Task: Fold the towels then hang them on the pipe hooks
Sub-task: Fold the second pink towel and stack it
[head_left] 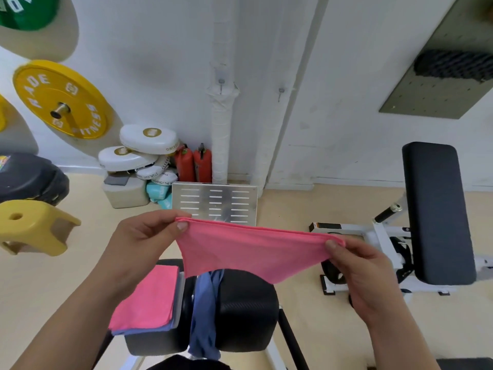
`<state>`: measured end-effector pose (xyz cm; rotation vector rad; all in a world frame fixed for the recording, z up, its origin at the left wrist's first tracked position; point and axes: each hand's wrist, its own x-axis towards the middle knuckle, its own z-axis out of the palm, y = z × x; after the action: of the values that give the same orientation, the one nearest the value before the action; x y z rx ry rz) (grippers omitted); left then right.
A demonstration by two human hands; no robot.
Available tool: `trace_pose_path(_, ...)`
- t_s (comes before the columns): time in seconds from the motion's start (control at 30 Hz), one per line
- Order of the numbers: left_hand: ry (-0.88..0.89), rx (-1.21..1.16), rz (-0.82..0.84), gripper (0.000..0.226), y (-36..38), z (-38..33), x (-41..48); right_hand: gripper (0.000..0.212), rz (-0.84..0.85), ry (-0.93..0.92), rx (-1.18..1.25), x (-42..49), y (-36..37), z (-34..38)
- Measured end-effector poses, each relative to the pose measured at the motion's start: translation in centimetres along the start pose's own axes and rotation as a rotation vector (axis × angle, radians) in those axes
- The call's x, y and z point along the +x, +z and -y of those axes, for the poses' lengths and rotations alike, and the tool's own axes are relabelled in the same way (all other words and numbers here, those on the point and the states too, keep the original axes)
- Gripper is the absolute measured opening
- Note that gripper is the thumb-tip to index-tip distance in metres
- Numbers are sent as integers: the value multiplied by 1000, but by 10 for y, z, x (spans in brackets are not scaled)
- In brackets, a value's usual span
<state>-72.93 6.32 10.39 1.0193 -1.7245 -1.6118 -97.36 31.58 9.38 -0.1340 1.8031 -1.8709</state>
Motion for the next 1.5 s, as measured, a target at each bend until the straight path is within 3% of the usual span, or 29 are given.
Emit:
trace_pose_path(0.1, 32, 20, 51, 20, -24, -3, 10, 24, -88, -214, -112, -10, 18, 12)
trace_pose_path(0.27, 42, -40, 55, 28, -34, -3, 27, 23, -187, -433, -451, -26, 55, 15)
trace_pose_path(0.47, 64, -42, -28, 18, -38, 1, 29, 4, -245, -381, -538, -31, 80, 9)
trace_pose_path(0.7, -168, -20, -36, 15, -35, 14, 29, 24, -139, -96, -470, -7, 85, -1)
trace_pose_path(0.83, -203, -32, -109, 15, -16, 8, 27, 15, -55, -20, -308, -12, 100, -4)
trace_pose_path(1.0, -126, -130, -1, 16, 32, -13, -3, 10, 81, -103, -207, -43, 125, 0)
trace_pose_path(1.13, 5, -59, 42, 23, 68, -15, -28, 15, 132, -172, -215, -61, 139, -2)
trace_pose_path(1.5, -40, -88, 73, 22, 84, -12, -40, 23, 125, -243, -372, -60, 123, -17)
